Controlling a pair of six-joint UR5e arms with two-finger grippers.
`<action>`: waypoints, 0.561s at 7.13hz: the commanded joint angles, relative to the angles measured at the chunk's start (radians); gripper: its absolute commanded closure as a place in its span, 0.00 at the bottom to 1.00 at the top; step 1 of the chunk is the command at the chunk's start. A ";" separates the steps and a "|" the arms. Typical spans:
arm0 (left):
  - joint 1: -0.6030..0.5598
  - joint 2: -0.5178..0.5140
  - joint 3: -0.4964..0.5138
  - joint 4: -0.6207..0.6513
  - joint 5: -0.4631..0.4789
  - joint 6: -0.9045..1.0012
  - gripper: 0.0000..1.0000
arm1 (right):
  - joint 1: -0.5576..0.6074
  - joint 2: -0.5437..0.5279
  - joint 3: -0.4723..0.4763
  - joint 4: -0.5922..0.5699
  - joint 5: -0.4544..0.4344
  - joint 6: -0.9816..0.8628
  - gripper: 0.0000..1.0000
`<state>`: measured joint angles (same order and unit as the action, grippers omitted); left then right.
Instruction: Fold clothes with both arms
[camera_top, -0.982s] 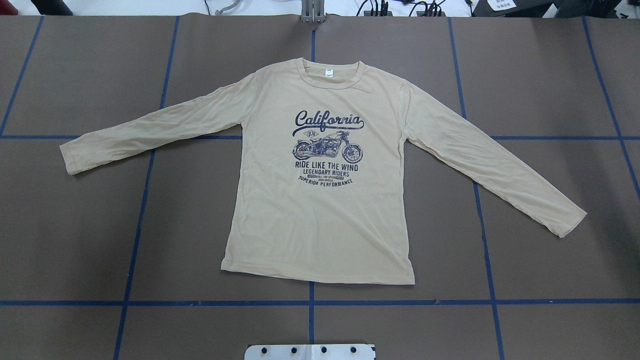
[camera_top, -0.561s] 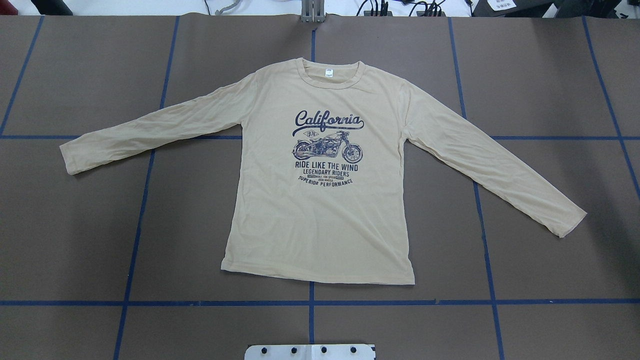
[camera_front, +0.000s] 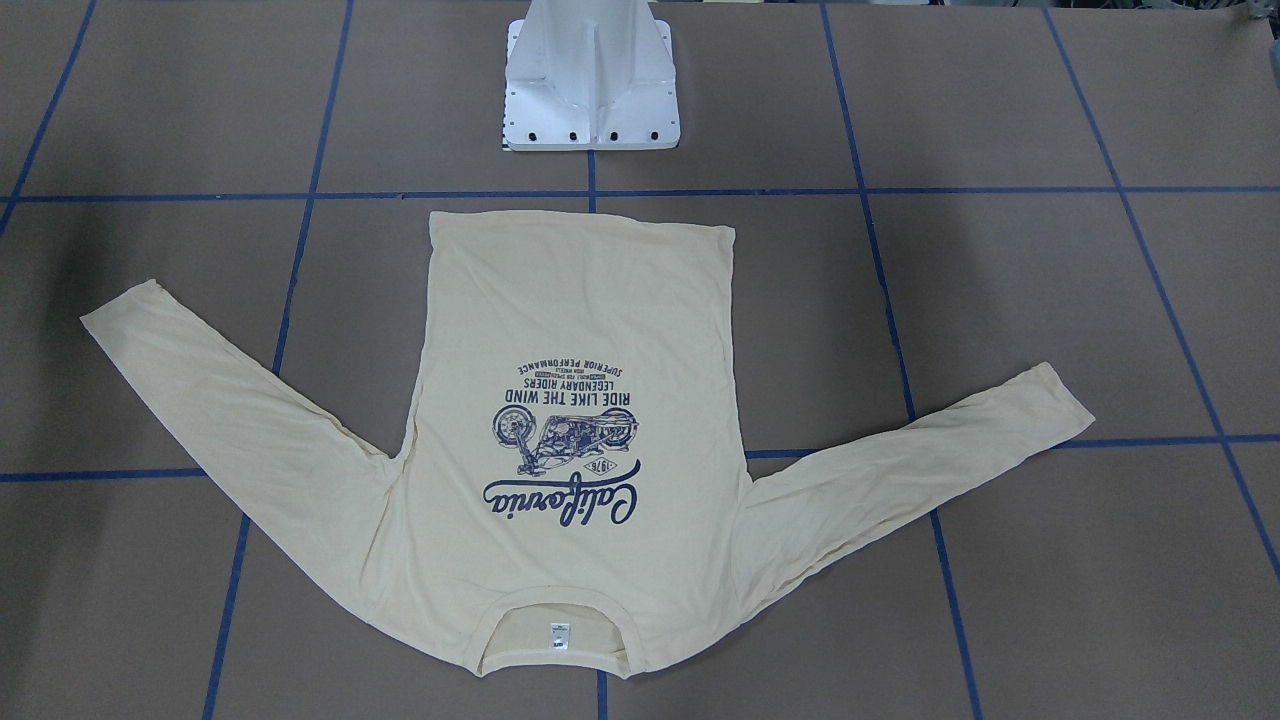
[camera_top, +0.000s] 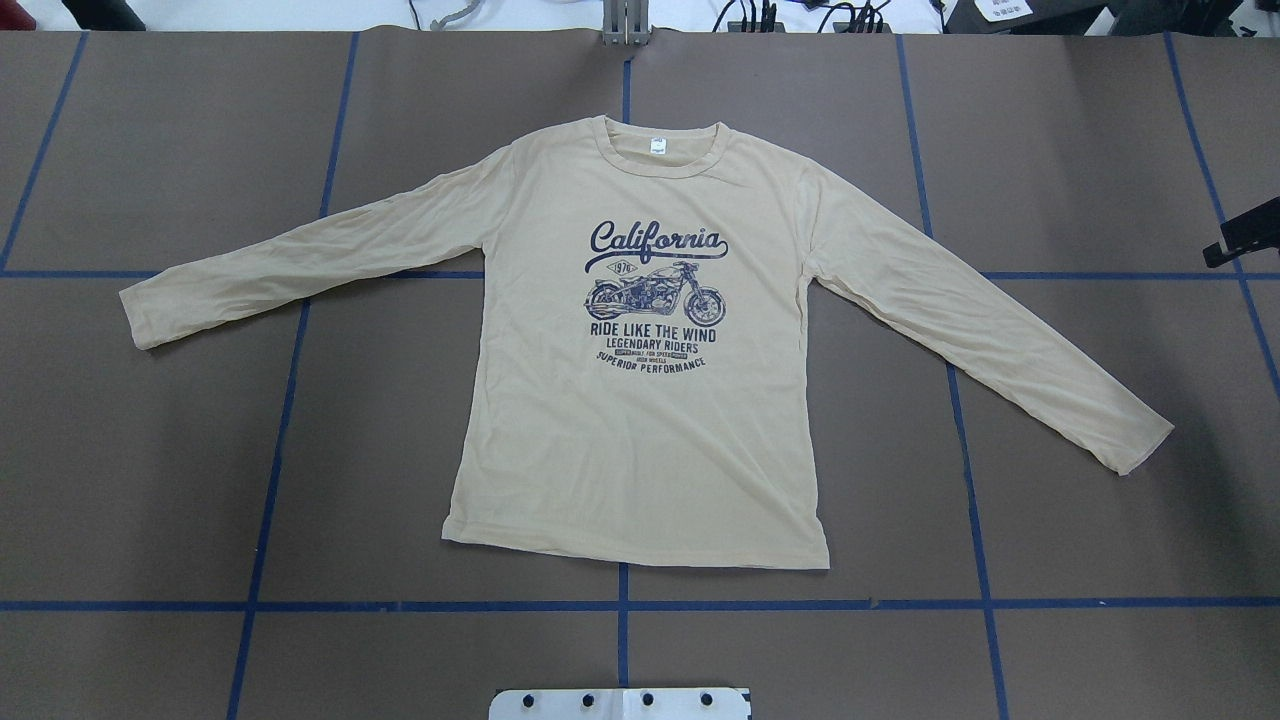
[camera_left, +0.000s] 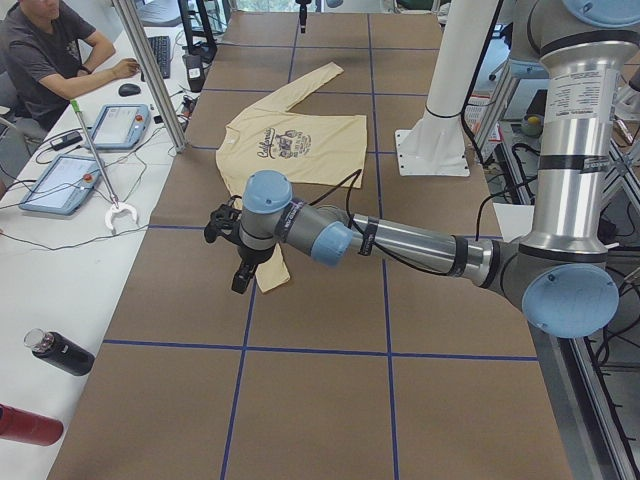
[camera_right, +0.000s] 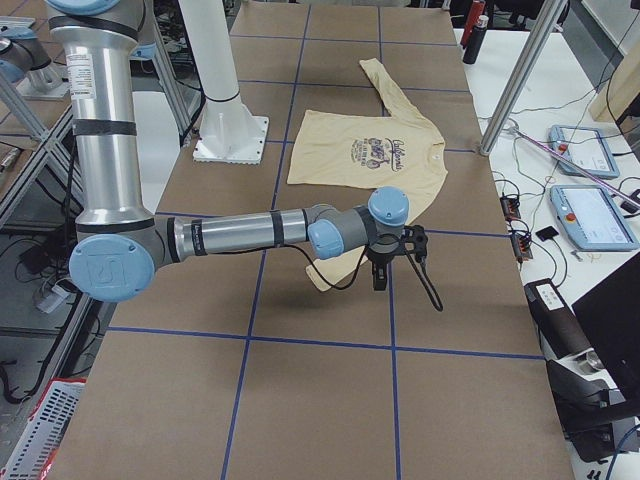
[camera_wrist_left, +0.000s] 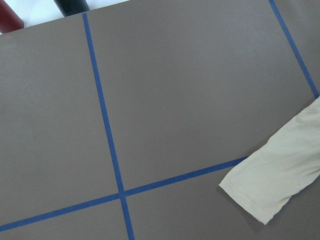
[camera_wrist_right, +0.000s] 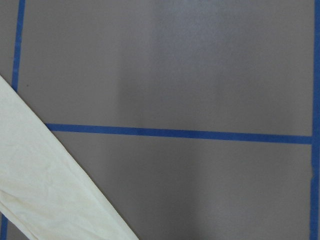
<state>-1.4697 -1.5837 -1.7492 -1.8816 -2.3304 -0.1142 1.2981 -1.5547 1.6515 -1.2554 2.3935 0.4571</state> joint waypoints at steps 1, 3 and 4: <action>0.018 -0.006 0.005 -0.019 -0.033 -0.009 0.00 | -0.121 -0.111 0.010 0.339 -0.010 0.355 0.00; 0.026 0.001 0.019 -0.028 -0.032 -0.002 0.00 | -0.248 -0.123 0.011 0.361 -0.105 0.411 0.00; 0.026 0.008 0.022 -0.068 -0.037 -0.005 0.00 | -0.320 -0.125 0.010 0.361 -0.202 0.411 0.00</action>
<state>-1.4446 -1.5822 -1.7331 -1.9170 -2.3626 -0.1182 1.0662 -1.6734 1.6621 -0.9057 2.2946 0.8502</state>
